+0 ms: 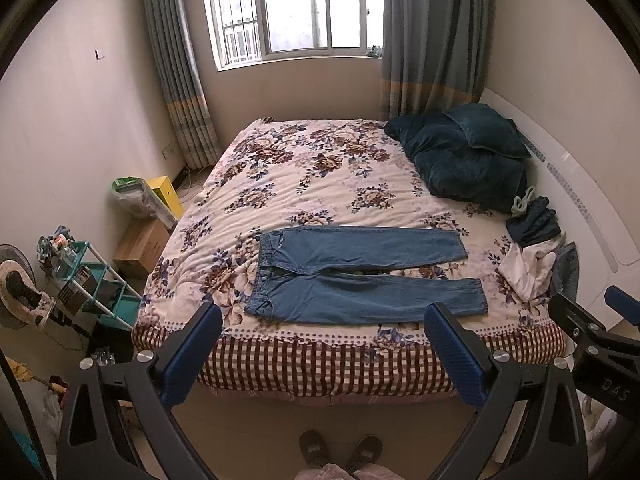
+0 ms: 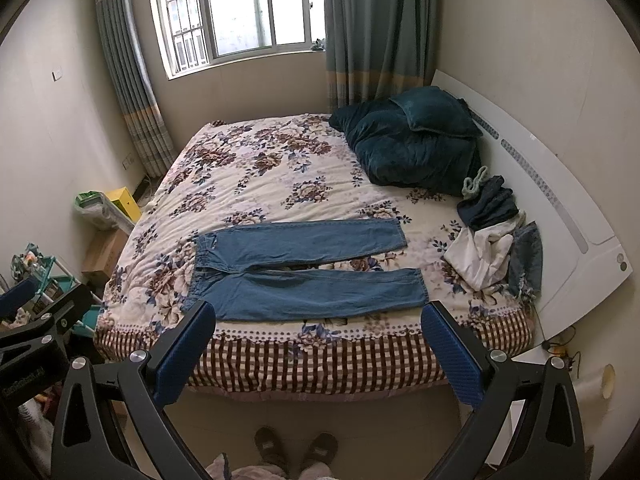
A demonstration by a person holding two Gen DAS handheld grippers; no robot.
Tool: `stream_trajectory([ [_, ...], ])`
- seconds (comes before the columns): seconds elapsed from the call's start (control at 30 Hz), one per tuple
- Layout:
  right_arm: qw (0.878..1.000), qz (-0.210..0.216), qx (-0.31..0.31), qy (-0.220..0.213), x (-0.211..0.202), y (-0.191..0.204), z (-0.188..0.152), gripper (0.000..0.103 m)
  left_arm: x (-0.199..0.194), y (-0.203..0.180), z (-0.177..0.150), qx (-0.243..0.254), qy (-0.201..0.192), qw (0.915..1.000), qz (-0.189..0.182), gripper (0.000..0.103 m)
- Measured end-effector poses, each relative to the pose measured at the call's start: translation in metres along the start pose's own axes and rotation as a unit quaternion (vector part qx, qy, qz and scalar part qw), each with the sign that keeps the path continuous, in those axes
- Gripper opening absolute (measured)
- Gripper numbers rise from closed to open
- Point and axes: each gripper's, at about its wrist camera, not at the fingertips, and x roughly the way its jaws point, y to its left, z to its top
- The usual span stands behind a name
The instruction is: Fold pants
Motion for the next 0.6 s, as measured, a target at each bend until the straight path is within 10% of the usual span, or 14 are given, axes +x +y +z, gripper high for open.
stream_trajectory([
  [0.33,1.000,-0.003,0.018,0.008,0.072,-0.022,0.018,0.103,0.079,0.000,0.022,-0.013,0.034,0.9988,0.033,0.103],
  [0.6,0.997,-0.030,0.030,0.067,0.220,-0.027,0.065,0.103,0.219,-0.004,0.063,0.007,0.089,0.9952,0.042,0.103],
])
